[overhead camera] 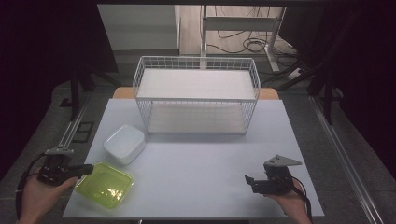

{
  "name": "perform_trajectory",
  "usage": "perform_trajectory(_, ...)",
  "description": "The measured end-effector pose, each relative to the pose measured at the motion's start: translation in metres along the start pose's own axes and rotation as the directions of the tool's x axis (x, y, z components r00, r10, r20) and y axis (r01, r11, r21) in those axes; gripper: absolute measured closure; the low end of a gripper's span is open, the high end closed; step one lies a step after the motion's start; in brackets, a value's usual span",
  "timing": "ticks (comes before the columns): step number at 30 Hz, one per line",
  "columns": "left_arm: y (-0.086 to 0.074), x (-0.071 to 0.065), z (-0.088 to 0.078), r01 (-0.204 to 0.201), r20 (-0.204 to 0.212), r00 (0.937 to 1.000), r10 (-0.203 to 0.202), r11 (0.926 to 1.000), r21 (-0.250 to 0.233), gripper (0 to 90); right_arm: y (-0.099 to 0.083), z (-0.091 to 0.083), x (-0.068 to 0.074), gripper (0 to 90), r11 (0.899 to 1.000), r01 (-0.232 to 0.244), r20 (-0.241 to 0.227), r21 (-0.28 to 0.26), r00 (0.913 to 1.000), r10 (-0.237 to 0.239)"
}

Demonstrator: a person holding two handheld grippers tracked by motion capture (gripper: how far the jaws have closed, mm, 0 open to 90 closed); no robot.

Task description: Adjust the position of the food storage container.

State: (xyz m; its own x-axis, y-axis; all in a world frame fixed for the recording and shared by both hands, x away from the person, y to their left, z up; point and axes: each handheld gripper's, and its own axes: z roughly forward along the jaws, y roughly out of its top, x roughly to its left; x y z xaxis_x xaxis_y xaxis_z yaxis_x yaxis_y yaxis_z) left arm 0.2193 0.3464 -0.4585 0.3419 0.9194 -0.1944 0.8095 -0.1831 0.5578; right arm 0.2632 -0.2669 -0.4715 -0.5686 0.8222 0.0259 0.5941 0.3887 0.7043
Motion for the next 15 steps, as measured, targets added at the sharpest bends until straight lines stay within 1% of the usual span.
perform_trajectory(2,-0.001,0.002,0.001,0.005,-0.004,1.0,-0.005,1.0,0.004,86.6,0.0,0.0,0.001,14.1,1.0,0.002,-0.001,0.003,1.0,-0.002)
perform_trajectory(3,-0.004,0.006,0.004,0.014,-0.011,0.9998,-0.014,0.9998,0.015,87.6,0.0,0.001,0.001,14.1,1.0,0.004,-0.002,0.004,1.0,-0.004)
perform_trajectory(4,-0.004,0.006,0.004,0.014,-0.011,0.9998,-0.014,0.9998,0.015,88.3,0.0,0.001,0.001,14.1,1.0,0.004,-0.002,0.004,1.0,-0.004)
perform_trajectory(5,-0.006,0.01,0.005,0.019,-0.023,0.9996,-0.018,0.9995,0.027,88.8,-0.001,0.001,0.001,14.2,1.0,0.005,-0.003,0.006,1.0,-0.005)
perform_trajectory(7,-0.007,0.012,0.005,0.024,-0.027,0.9994,-0.023,0.9993,0.028,89.3,-0.001,0.001,0.002,14.2,1.0,0.004,-0.004,0.006,1.0,-0.004)
perform_trajectory(9,-0.011,0.019,0.005,0.037,-0.051,0.9981,-0.035,0.9986,0.038,89.4,-0.001,0.001,0.001,14.2,1.0,0.001,-0.002,0.007,1.0,-0.001)
perform_trajectory(10,-0.011,0.019,0.005,0.037,-0.051,0.9981,-0.035,0.9986,0.038,89.4,-0.001,0.001,0.001,14.2,1.0,0.001,-0.002,0.007,1.0,-0.001)
perform_trajectory(11,-0.014,0.024,0.005,0.049,-0.064,0.9969,-0.046,0.9975,0.05,89.4,-0.001,0.001,0.001,14.3,1.0,0.0,-0.002,0.009,1.0,0.0)
perform_trajectory(12,-0.014,0.024,0.005,0.049,-0.064,0.9969,-0.046,0.9975,0.05,89.5,-0.001,0.001,0.001,14.3,1.0,0.0,-0.002,0.009,1.0,0.0)
perform_trajectory(13,-0.018,0.03,0.006,0.062,-0.08,0.9952,-0.057,0.9959,0.066,89.5,-0.002,0.001,0.0,14.2,1.0,0.002,-0.001,0.01,1.0,-0.002)
perform_trajectory(15,-0.022,0.034,0.008,0.075,-0.092,0.9935,-0.067,0.9939,0.081,89.5,-0.002,0.001,0.0,14.3,1.0,0.001,-0.003,0.009,1.0,-0.001)
